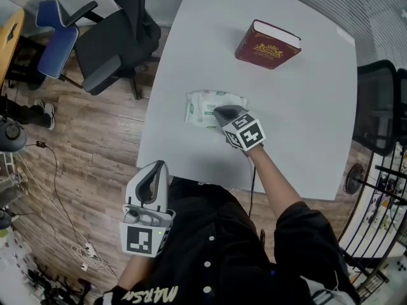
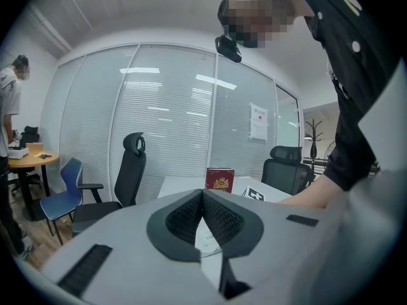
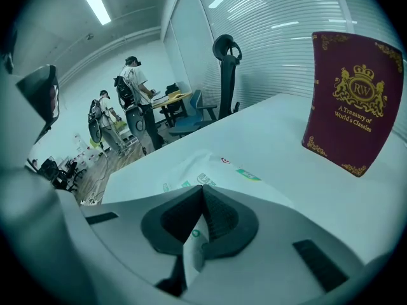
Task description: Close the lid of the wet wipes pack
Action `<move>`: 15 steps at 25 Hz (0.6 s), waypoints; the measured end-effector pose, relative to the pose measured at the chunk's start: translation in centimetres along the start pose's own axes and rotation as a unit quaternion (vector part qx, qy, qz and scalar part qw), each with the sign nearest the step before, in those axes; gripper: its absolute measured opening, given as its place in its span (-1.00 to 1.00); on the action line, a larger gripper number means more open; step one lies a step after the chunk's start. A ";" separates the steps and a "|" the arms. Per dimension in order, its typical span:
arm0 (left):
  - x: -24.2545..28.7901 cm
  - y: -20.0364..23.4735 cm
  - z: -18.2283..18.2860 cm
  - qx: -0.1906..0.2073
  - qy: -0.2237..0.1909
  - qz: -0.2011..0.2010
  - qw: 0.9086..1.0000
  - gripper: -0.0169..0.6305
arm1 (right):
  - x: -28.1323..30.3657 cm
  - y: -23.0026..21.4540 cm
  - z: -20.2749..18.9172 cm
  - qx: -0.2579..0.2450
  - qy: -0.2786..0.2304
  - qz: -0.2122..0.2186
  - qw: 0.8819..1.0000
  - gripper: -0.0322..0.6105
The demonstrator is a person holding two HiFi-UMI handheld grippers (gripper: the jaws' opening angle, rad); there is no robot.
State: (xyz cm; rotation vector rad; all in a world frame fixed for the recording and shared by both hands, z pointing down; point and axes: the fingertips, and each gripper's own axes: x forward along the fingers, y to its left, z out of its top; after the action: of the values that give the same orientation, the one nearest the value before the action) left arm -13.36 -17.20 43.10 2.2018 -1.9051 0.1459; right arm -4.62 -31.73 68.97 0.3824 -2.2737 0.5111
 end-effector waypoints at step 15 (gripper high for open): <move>0.2 0.2 -0.6 -0.006 0.014 0.010 1.000 -0.90 | 0.0 0.8 0.1 -0.055 -0.005 -0.033 0.998 -0.81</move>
State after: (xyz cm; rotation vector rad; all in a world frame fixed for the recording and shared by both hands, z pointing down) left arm -13.49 -17.29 43.70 2.1610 -1.9088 0.1678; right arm -5.05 -31.05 68.67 0.4033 -2.2792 0.3507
